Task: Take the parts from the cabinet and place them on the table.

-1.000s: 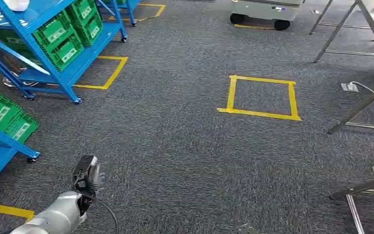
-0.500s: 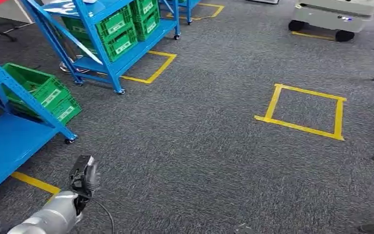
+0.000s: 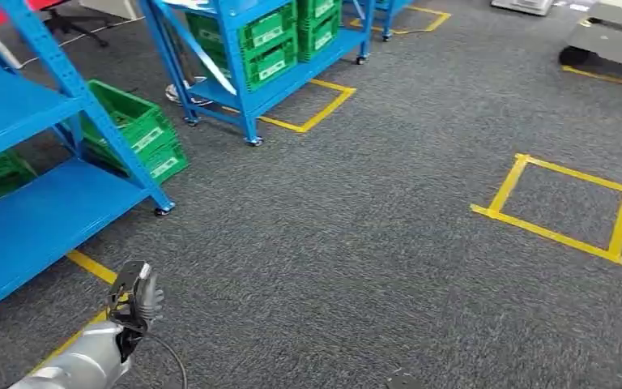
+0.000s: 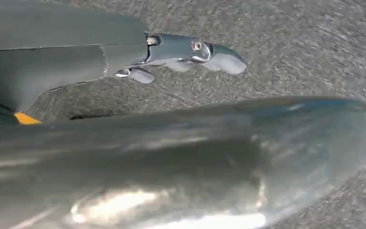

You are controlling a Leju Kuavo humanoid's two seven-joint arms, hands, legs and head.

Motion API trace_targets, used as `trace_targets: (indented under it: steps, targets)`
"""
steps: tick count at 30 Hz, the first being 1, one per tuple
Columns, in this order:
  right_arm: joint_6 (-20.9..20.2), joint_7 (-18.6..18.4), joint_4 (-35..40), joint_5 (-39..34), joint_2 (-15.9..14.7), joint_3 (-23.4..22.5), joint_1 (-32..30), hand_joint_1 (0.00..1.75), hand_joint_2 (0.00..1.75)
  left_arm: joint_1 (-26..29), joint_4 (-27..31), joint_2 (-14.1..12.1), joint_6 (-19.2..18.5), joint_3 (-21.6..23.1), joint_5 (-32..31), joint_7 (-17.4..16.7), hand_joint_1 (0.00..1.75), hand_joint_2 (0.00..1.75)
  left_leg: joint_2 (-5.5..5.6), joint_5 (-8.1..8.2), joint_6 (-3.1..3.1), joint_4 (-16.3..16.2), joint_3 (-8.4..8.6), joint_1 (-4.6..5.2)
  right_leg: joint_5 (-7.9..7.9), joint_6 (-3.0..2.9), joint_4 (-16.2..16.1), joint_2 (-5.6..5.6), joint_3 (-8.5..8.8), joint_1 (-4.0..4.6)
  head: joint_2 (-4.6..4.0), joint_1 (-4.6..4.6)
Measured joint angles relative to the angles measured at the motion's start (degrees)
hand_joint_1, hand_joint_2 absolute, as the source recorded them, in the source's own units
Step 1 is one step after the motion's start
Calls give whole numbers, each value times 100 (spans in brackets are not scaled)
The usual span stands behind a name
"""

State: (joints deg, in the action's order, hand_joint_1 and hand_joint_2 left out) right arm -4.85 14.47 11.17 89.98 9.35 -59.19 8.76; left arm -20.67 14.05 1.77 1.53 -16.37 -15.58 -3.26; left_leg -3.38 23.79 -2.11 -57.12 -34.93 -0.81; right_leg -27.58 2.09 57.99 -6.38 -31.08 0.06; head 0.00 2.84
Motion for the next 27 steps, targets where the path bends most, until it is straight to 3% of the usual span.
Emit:
trace_targets:
  steps: [2,3,4,5,7,8,9,11,12,13,14,16,17,18,19,20,22,23,24,25,26,27]
  targets:
    - [0,0,0,0,0,13,14,0,0,36,0,-31,-9,-4,-2,0,0,0,149,-16,86,12,-2,2,-24,53,-26,-129,52,-29,0,5]
    - [0,0,0,0,0,35,19,0,0,37,0,-28,-26,-7,-2,0,0,0,225,-23,119,16,0,-18,-124,96,63,141,-7,-55,0,-19]
    - [-2,7,0,0,0,44,16,0,0,24,2,-28,-37,-7,-2,2,0,0,284,-30,153,16,-1,-25,-317,94,364,396,-133,-66,0,-44]
    - [-2,7,0,0,0,48,4,0,0,12,2,-31,-50,-7,-2,2,0,0,345,-28,179,16,-4,-26,-535,98,820,526,-344,-64,0,-72]
    - [-2,2,0,-2,0,57,-32,0,0,18,2,-44,-72,-11,-2,2,0,0,500,-27,200,15,-6,-5,-846,91,1717,616,-807,-61,0,-79]
    - [-2,2,0,-2,0,70,-46,0,0,31,2,-46,-85,-11,-2,2,0,0,585,-28,201,14,-5,7,-816,74,1860,625,-921,-56,0,-76]
    - [-2,2,0,-2,0,87,-49,0,0,41,2,-46,-92,-11,-2,2,0,0,678,-29,201,14,-3,14,-641,40,1710,634,-894,-46,0,-85]
    - [0,2,0,-7,0,96,-38,0,0,40,2,-46,-101,-11,-2,2,0,0,853,-36,197,14,0,15,-84,-64,806,742,-529,-16,0,-89]
    - [-2,2,0,-9,0,103,-32,0,0,39,2,-41,-112,-11,-2,2,0,0,921,-42,189,14,-1,3,146,-113,317,958,-313,-9,0,-94]
    - [0,2,0,-11,-4,107,-34,0,0,41,2,-35,-120,-11,-2,4,0,0,975,-53,161,11,-17,16,88,-156,132,1198,-209,-29,0,-83]
    - [-2,7,0,-13,-4,120,-38,0,0,40,2,-41,-142,-11,-2,4,0,0,1052,-69,132,2,-47,-12,98,-117,41,1158,-150,-22,0,-96]
    - [-2,2,0,-11,-4,133,-33,0,0,79,2,-68,-151,-11,-4,7,0,0,1170,-119,45,55,-70,-54,101,-119,59,1061,-150,10,0,-94]
    - [-2,4,0,-13,-4,133,-29,0,0,96,2,-89,-159,-11,-9,7,0,0,1236,-143,-4,79,-75,-39,136,-149,6,992,-134,2,0,-83]
    - [0,7,0,-15,4,138,-19,0,0,109,0,-92,-171,-11,-9,7,0,0,1065,-91,-2,38,-94,-41,184,-164,-70,902,-99,-46,0,-90]
    - [0,18,0,-18,4,144,-14,0,0,100,2,-96,-195,-11,-17,7,0,0,717,59,-27,-110,-164,5,199,-196,-110,848,-79,-32,0,-37]
    - [0,15,0,-20,4,153,-22,0,0,65,2,-92,-195,-11,-17,9,0,0,522,329,-56,-536,-363,13,203,-216,-116,746,-78,-20,0,-15]
    - [0,15,0,-20,0,177,-46,0,0,66,2,-92,-197,-11,-20,9,0,0,431,707,-97,-1435,-768,4,196,-226,-116,560,-81,-15,0,-15]
    - [0,15,0,-22,0,184,-50,0,0,83,2,-94,-199,-11,-22,9,0,0,427,736,-117,-1656,-867,-1,192,-227,-115,480,-82,-18,0,-6]
    - [0,15,0,-22,0,192,-49,0,0,95,2,-103,-205,-11,-24,9,0,0,423,624,-138,-1596,-822,-14,190,-223,-115,402,-77,-22,0,4]
    - [0,15,0,-22,0,203,-48,0,0,94,2,-118,-205,-11,-24,9,0,0,402,430,-152,-1316,-673,-21,182,-211,-113,321,-71,-27,0,9]
    - [0,15,0,-24,2,227,-47,0,0,88,2,-125,-205,-11,-26,11,0,0,311,173,-166,-809,-391,-25,165,-185,-102,240,-60,-41,0,7]
    - [0,15,0,-26,2,236,-44,0,0,81,2,-133,-214,-11,-41,15,0,0,122,-16,-183,-330,-108,-24,145,-154,-82,176,-46,-41,0,11]
